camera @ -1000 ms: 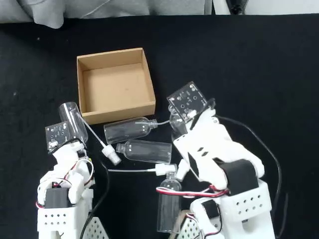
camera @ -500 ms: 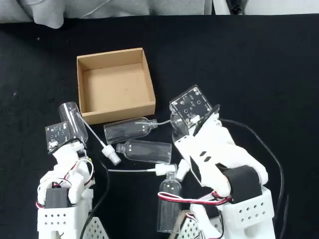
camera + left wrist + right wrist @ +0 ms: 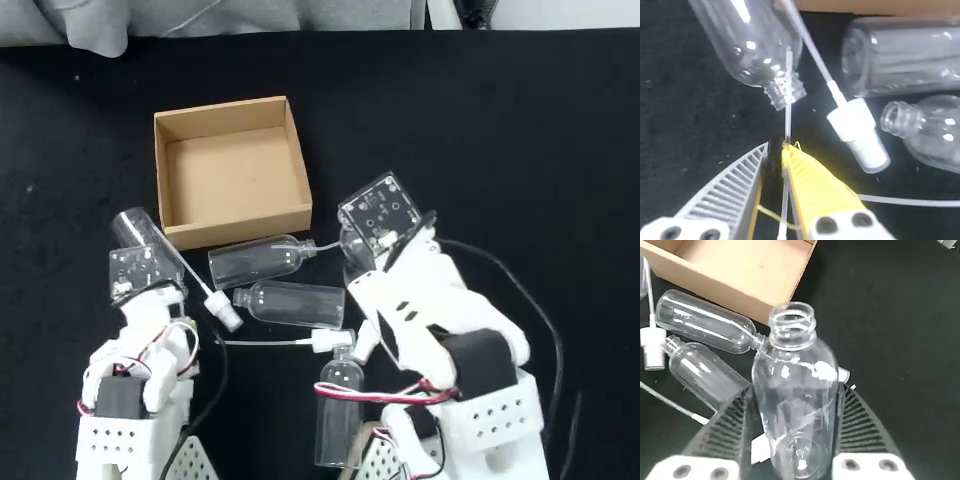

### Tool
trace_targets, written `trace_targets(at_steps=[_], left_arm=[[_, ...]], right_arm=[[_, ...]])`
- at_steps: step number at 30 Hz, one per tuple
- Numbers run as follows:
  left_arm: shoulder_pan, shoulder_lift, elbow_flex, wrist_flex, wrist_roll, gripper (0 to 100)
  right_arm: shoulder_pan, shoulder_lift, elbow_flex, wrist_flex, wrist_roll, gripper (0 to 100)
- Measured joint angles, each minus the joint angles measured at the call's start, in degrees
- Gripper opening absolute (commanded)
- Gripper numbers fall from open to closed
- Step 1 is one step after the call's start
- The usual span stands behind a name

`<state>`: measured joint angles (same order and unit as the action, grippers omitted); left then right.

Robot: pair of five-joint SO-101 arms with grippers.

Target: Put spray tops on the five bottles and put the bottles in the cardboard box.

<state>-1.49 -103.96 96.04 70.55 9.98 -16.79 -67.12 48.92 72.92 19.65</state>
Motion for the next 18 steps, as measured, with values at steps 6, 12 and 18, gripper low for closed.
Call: trace_targets(at_steps=[6, 12, 18], left_arm=[[1.32, 0.0, 0.0, 0.0, 0.0, 4], [1.58, 0.0, 0.0, -0.09, 0.0, 4], [1.58, 0.0, 0.0, -2.11, 0.0, 4]], right_arm=[[0.0, 0.0, 1.93, -2.73, 0.0, 9.2], [-0.09, 0.0, 1.93, -2.73, 0.0, 9.2], [-0.09, 0.0, 4.31, -5.1, -1.93, 9.2]])
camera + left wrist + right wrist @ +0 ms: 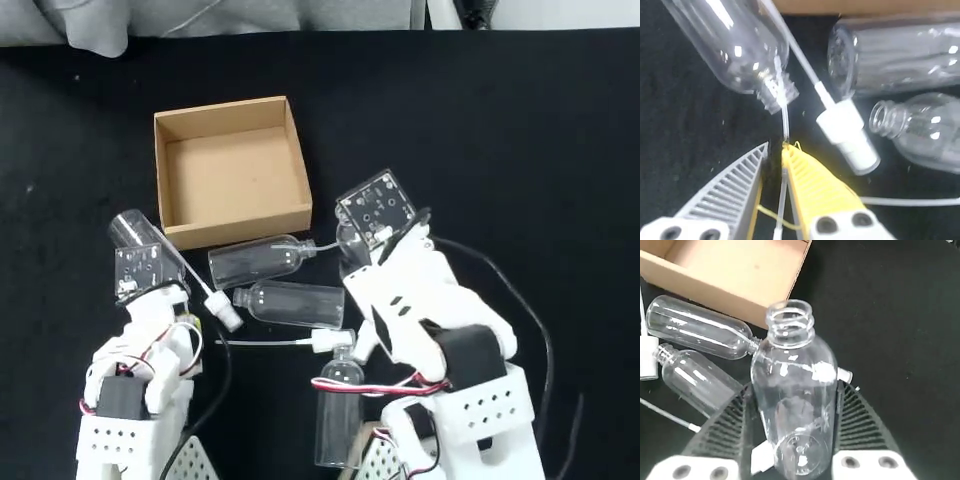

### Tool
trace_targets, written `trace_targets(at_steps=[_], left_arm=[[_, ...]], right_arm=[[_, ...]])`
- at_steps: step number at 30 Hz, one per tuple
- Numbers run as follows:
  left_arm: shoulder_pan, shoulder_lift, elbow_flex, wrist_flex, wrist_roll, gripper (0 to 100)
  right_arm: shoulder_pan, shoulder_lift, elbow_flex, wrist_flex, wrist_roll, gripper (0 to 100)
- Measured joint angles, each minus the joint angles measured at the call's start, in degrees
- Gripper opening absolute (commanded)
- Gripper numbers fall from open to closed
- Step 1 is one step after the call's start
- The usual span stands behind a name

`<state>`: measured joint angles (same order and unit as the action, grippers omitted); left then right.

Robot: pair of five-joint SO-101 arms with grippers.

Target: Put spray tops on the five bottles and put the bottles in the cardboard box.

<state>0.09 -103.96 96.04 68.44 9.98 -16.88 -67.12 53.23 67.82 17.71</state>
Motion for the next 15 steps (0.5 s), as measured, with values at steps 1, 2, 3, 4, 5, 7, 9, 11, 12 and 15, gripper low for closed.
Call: trace_targets(at_steps=[1, 2, 3, 4, 5, 7, 9, 11, 12, 15], left_arm=[[0.0, 0.0, 0.0, -0.62, 0.0, 4], [0.0, 0.0, 0.0, -1.05, 0.0, 4], [0.0, 0.0, 0.0, -1.32, 0.0, 4], [0.0, 0.0, 0.0, -1.49, 0.0, 4], [0.0, 0.0, 0.0, -1.49, 0.0, 4], [0.0, 0.0, 0.0, -1.67, 0.0, 4], [0.0, 0.0, 0.0, -1.67, 0.0, 4], [0.0, 0.0, -0.18, -1.67, 0.0, 4], [0.0, 0.0, -0.44, -1.67, 0.0, 4], [0.0, 0.0, -0.53, -0.26, 0.0, 4]], right_arm=[[0.0, 0.0, 0.44, -0.62, -0.18, 9.2], [0.0, 0.0, 0.88, -1.23, -0.35, 9.2], [0.0, 0.0, 1.32, -1.67, -0.35, 9.2], [0.0, 0.0, 1.49, -1.93, -0.35, 9.2], [0.0, 0.0, 1.49, -2.2, -0.35, 9.2], [0.0, 0.0, 1.49, -2.29, -0.35, 9.2], [0.0, 0.0, 1.49, -2.29, -0.35, 9.2], [0.0, 0.0, 1.49, -2.29, -0.35, 9.2], [0.0, 0.0, 1.49, -2.29, -0.35, 9.2], [0.0, 0.0, 1.49, -2.29, -0.35, 9.2]])
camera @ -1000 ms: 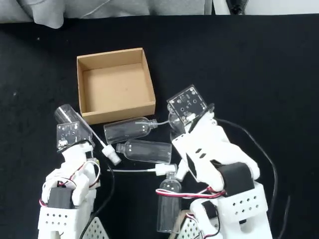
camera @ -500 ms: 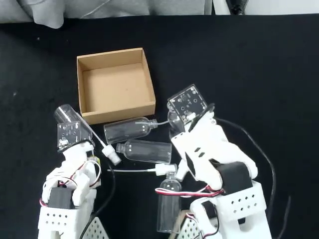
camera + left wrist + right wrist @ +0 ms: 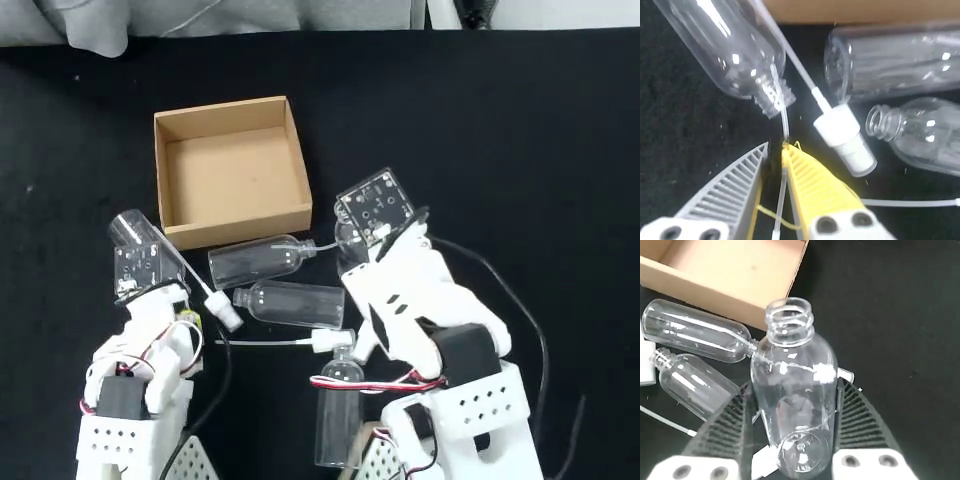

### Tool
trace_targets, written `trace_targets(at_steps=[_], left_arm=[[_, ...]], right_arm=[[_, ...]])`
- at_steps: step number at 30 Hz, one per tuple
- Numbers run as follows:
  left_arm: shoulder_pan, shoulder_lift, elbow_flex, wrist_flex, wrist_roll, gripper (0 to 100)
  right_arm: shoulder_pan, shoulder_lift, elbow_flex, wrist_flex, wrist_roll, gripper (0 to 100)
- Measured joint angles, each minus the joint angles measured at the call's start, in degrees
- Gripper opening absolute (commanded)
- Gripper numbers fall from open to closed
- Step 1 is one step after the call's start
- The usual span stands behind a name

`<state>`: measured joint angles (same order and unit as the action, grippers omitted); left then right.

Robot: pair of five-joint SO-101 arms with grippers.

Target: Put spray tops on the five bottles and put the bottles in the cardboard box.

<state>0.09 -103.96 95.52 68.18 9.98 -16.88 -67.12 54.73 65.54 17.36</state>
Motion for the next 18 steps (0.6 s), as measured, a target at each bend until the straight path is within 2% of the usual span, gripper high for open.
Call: trace_targets(at_steps=[4, 10, 13, 18], left_arm=[[0.0, 0.0, -1.14, 1.05, -2.2, 4], [-0.18, 0.0, -2.73, 1.05, -14.86, 4], [-2.73, 0.0, -5.19, 1.05, -20.4, 4], [-5.89, -0.26, -11.25, 1.05, -21.98, 4]], right_arm=[[0.0, 0.0, 0.0, 0.0, 0.0, 9.2], [0.0, 0.0, 0.62, 0.0, 0.0, 9.2], [0.0, 0.0, 0.62, 0.0, 0.0, 9.2], [0.0, 0.0, 0.62, 0.0, 0.0, 9.2]])
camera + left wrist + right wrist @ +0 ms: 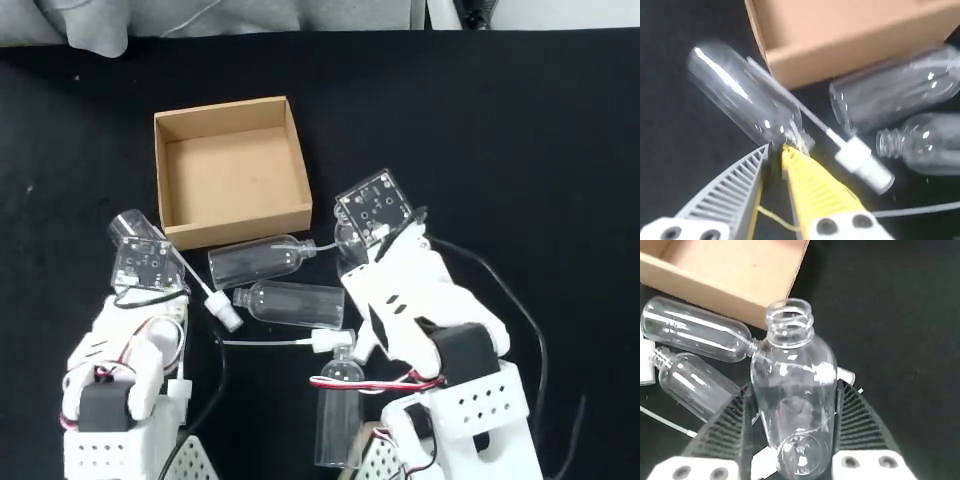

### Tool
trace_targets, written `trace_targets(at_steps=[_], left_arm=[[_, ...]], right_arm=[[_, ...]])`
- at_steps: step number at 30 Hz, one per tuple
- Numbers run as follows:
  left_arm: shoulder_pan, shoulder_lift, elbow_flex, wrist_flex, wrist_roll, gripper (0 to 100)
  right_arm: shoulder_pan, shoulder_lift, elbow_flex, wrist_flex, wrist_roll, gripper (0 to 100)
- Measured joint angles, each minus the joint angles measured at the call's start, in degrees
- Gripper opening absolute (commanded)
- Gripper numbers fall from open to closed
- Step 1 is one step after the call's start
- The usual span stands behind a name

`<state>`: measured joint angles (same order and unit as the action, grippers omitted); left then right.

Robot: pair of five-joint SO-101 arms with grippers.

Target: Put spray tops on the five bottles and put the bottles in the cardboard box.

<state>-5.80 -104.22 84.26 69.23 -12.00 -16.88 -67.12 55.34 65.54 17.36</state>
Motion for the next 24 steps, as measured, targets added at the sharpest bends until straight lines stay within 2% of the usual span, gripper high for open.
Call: trace_targets(at_steps=[24], left_arm=[[-0.62, -0.26, -10.11, -3.43, -0.44, 4]], right_arm=[[0.0, 0.0, 1.76, -1.58, 0.0, 9.2]])
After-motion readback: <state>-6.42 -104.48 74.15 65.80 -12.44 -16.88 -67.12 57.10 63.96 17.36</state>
